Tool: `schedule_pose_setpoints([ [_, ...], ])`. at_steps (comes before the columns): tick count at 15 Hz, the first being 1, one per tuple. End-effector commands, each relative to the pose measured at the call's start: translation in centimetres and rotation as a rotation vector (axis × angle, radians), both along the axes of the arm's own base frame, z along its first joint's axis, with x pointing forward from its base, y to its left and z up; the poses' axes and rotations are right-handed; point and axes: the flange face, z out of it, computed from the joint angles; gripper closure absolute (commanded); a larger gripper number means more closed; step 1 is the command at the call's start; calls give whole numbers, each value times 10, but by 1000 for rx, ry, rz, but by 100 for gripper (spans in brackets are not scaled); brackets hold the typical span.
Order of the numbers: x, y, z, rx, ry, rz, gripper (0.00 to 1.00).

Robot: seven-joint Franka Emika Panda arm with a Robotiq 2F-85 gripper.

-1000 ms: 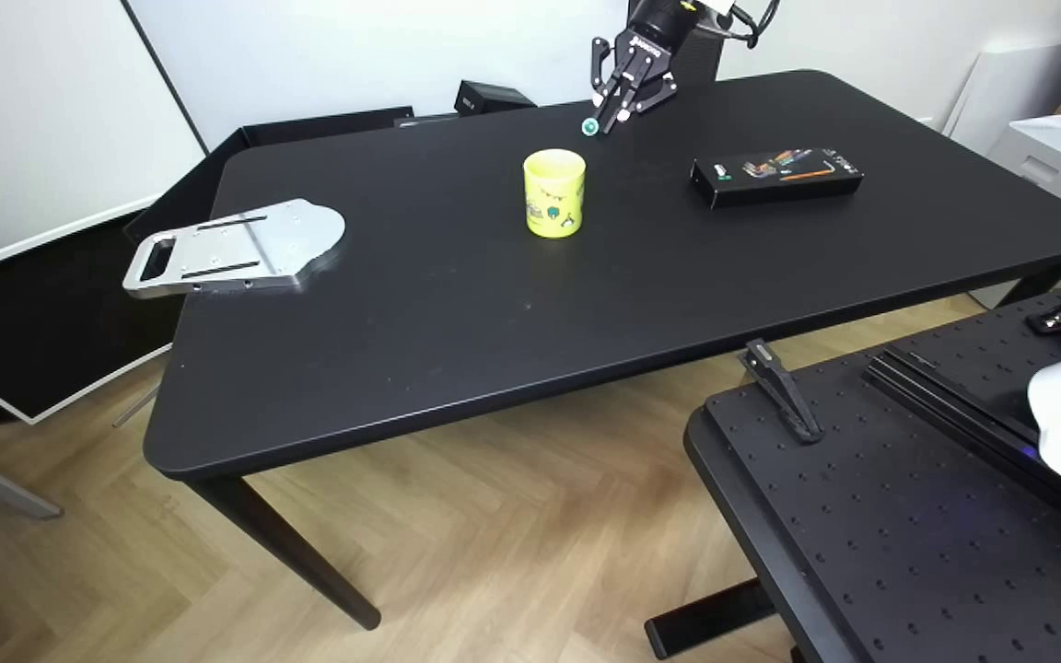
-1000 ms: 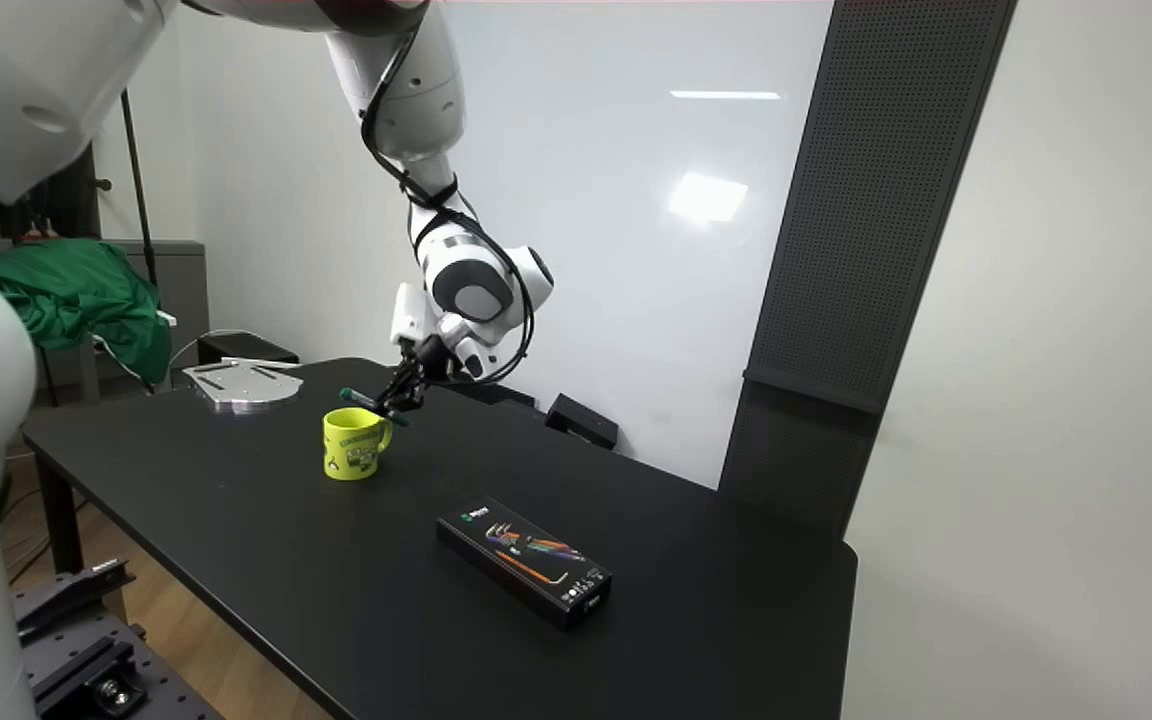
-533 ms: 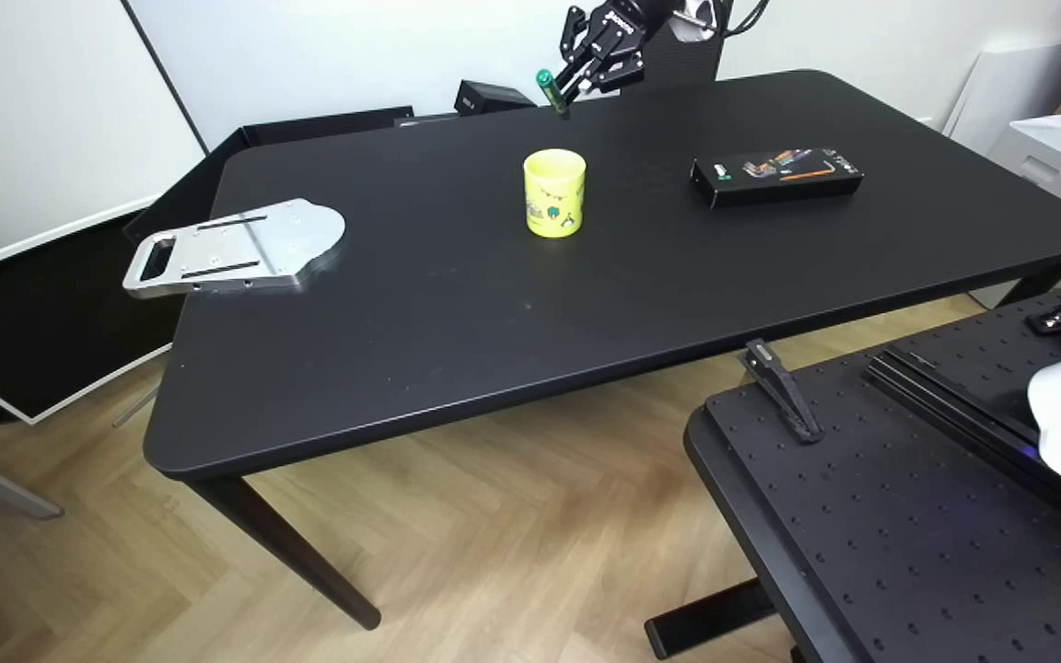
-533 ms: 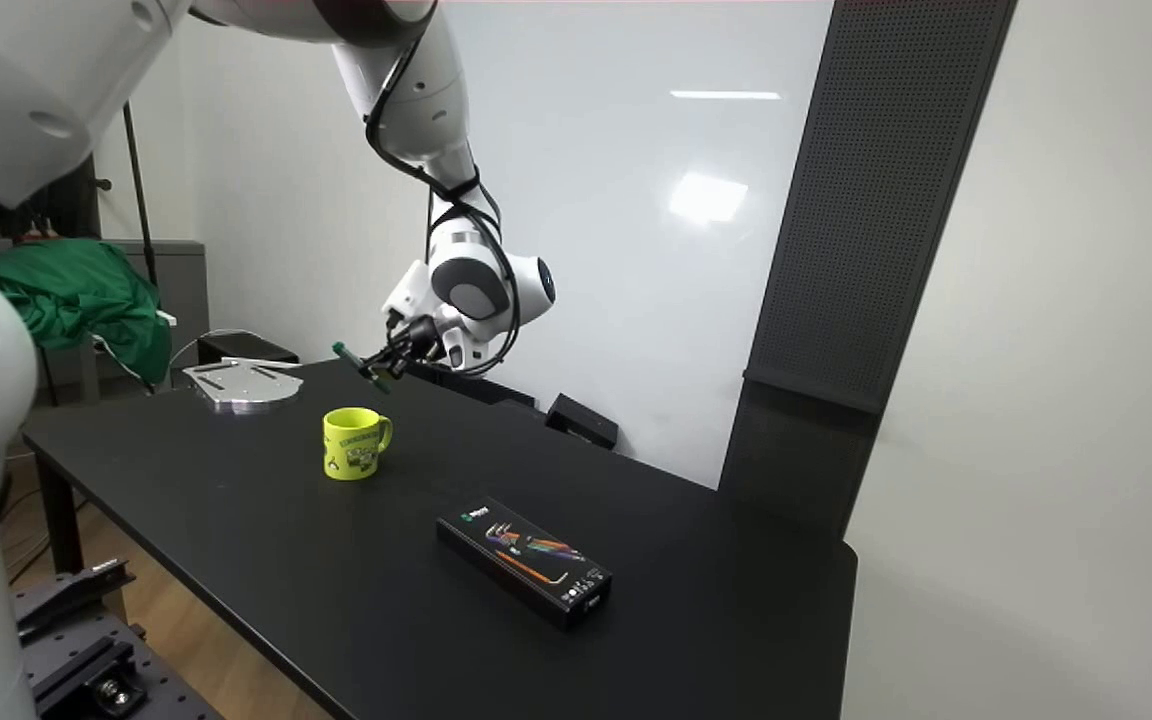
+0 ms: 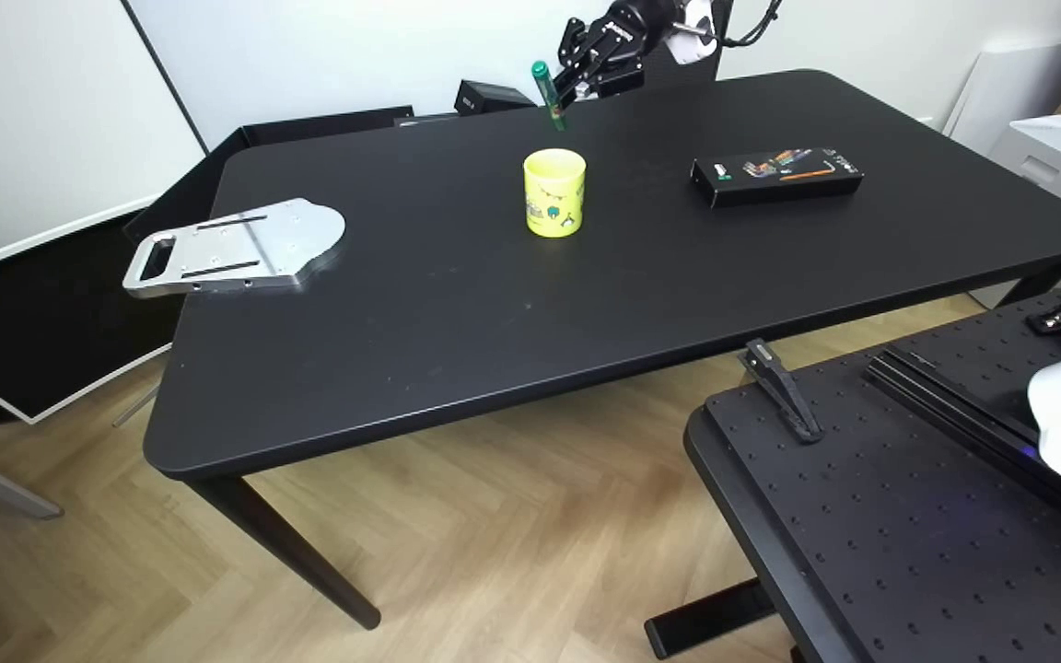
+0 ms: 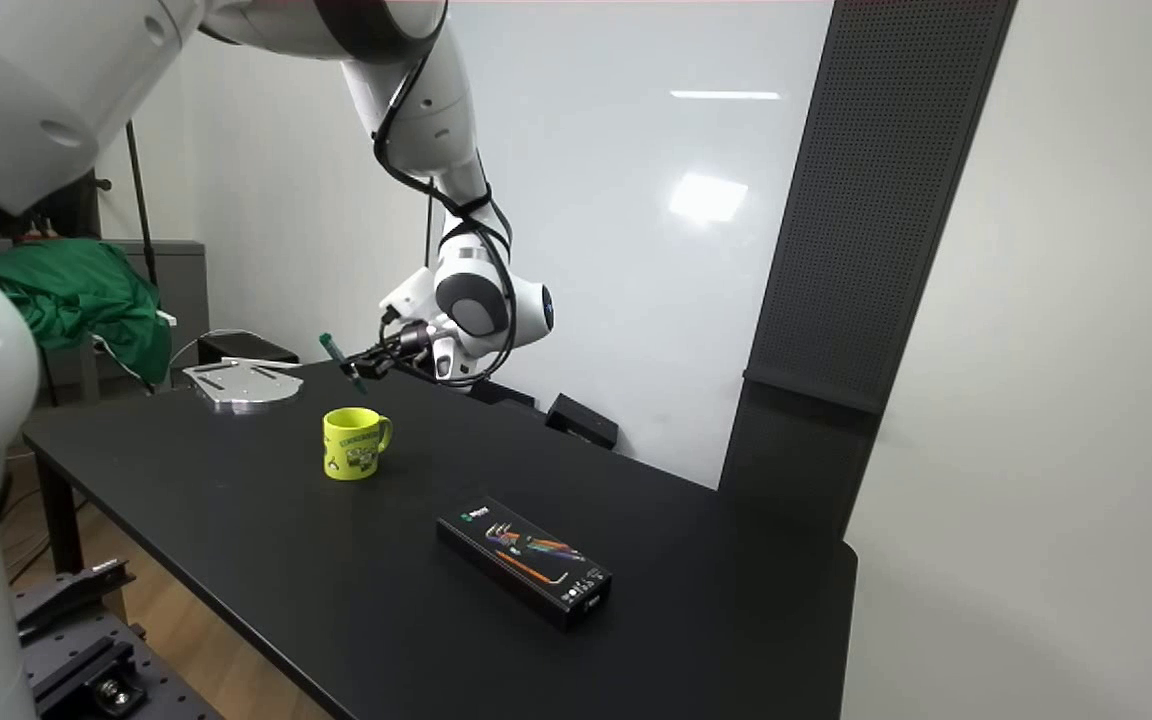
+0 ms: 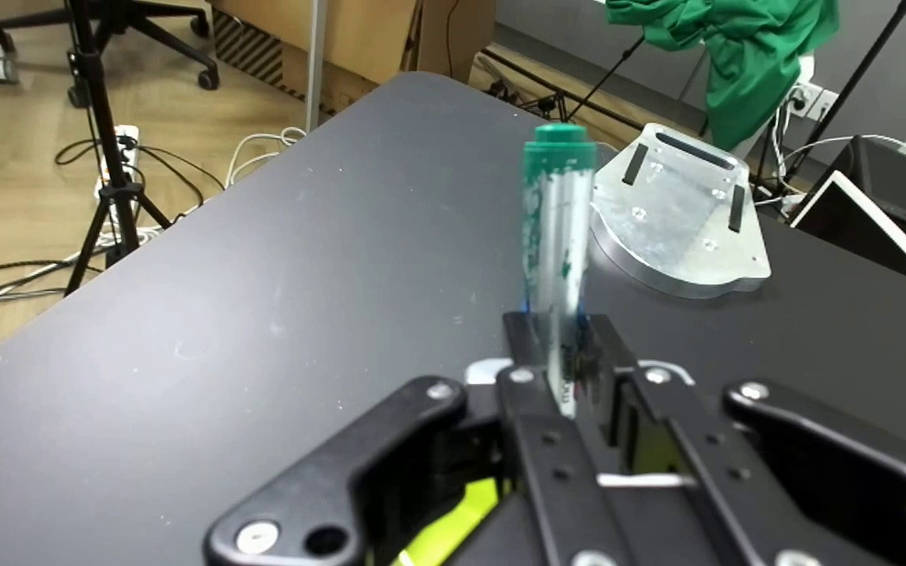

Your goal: Put the marker inside the mug.

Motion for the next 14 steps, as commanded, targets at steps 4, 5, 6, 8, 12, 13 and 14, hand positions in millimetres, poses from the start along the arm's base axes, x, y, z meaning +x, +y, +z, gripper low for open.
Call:
schedule_pose_setpoints([
  [4, -2, 0, -28, 35, 103, -51, 95],
  [5, -3, -1, -36, 31, 109, -54, 95],
  [6, -4, -1, -42, 30, 114, -56, 95],
  [8, -7, -1, -55, 26, 120, -59, 95],
  [12, -7, 6, -55, 8, 62, -9, 42],
  [13, -6, 7, -51, 5, 49, -2, 36],
  [14, -5, 9, -47, 4, 38, 2, 30],
])
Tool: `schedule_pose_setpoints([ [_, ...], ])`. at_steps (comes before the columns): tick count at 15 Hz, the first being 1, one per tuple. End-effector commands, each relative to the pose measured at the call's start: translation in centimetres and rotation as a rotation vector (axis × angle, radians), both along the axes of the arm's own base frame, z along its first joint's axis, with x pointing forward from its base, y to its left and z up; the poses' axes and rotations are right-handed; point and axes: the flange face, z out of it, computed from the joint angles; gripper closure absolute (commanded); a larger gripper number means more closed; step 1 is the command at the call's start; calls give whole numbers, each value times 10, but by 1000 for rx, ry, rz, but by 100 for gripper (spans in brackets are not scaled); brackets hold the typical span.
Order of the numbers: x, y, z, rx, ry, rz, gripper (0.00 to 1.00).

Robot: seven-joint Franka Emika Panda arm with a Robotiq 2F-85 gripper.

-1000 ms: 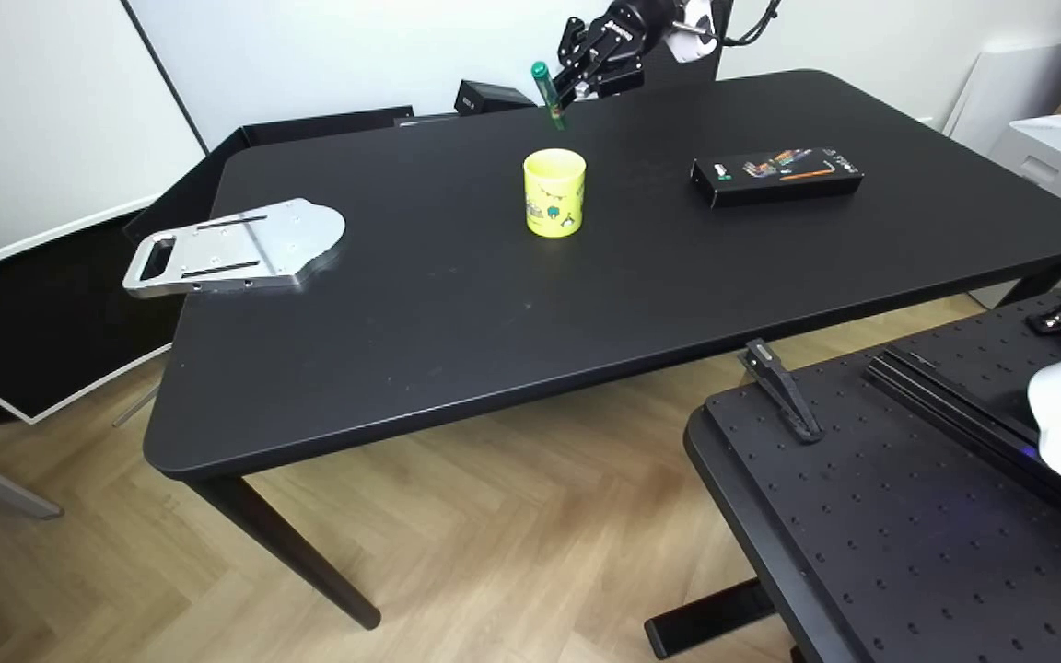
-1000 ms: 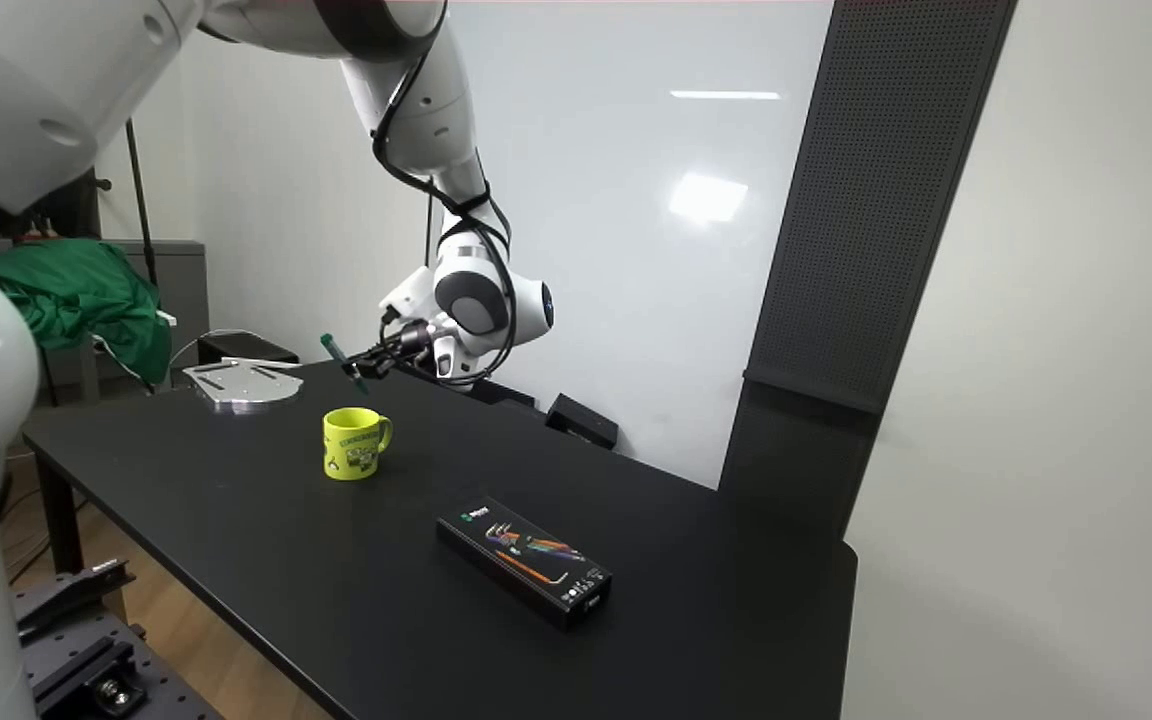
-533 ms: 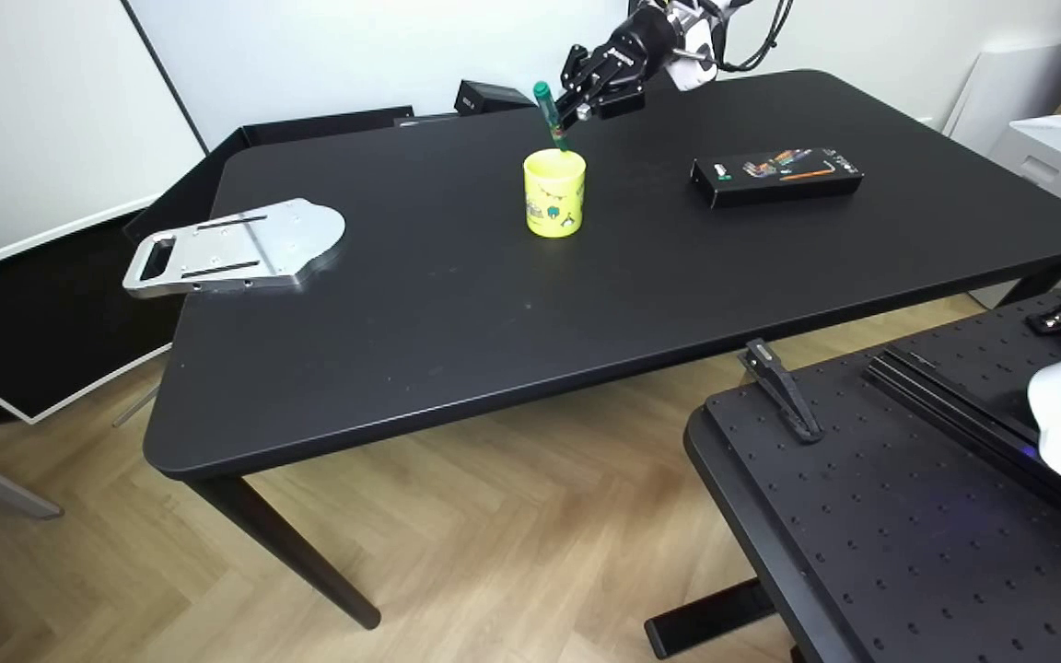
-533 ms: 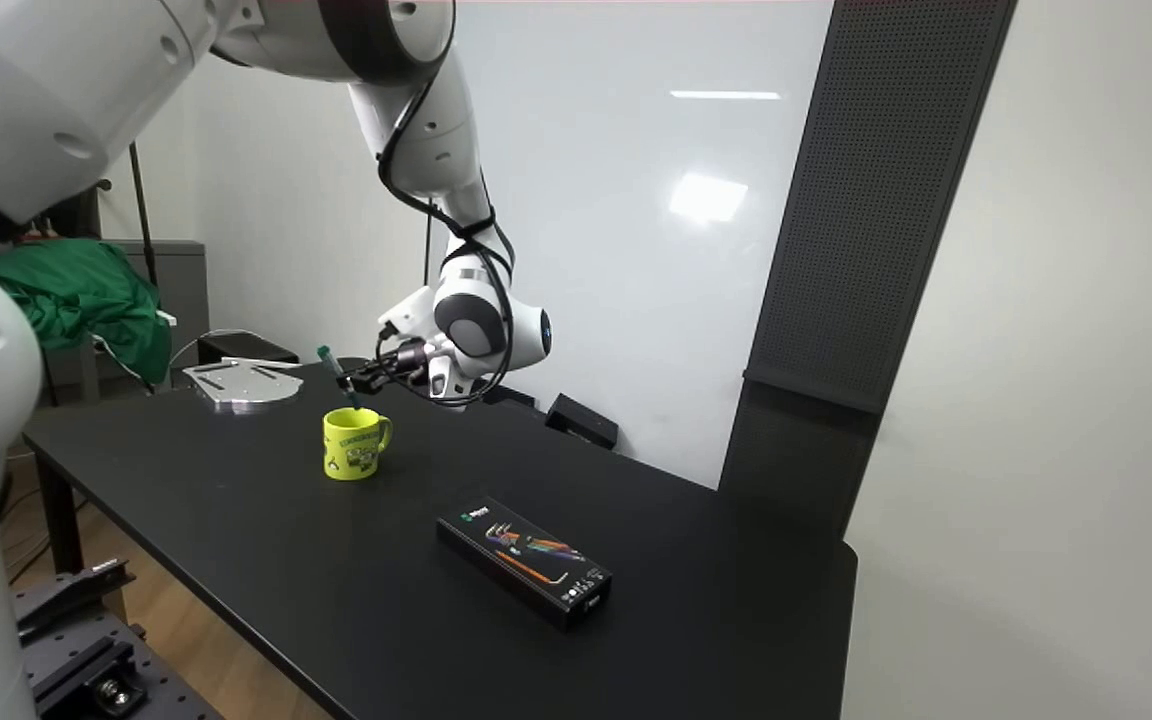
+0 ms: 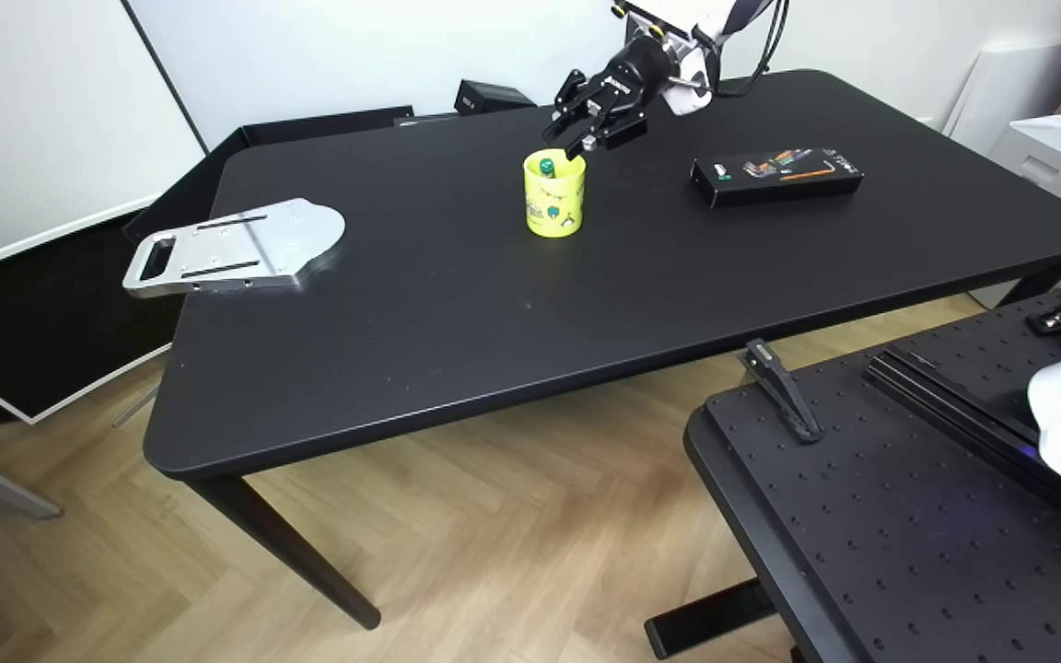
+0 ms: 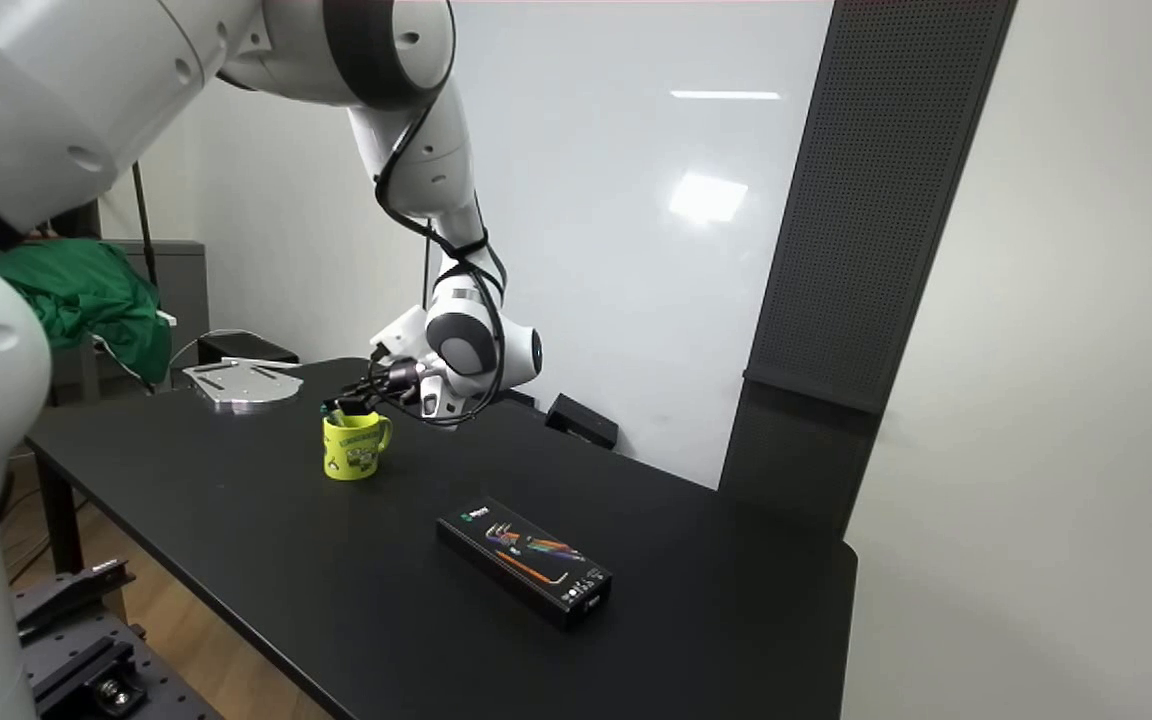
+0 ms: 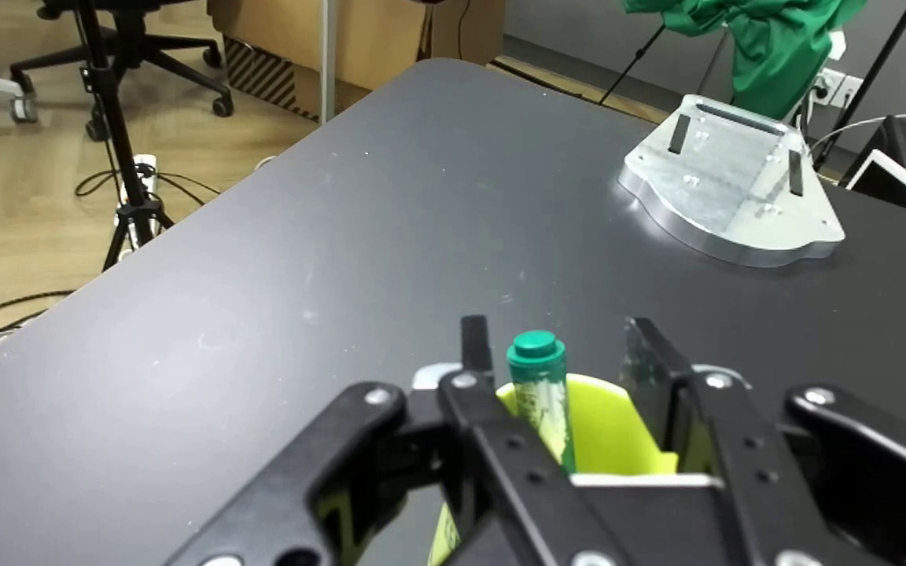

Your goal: Put the marker inside the mug.

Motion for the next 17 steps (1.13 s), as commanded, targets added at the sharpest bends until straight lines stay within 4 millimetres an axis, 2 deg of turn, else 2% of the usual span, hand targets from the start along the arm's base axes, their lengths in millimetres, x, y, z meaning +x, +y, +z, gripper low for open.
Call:
schedule_pose_setpoints([
  [1, 13, 4, 18, -14, -55, 14, 22],
  [4, 20, 6, 39, -18, -111, 20, 2],
  [5, 22, 6, 48, -17, -132, 23, 1],
  [12, 28, 1, 94, -3, -250, 45, 0],
  [13, 30, 5, 80, 3, -217, 35, 0],
  [17, 31, 4, 88, 7, -245, 41, 0],
])
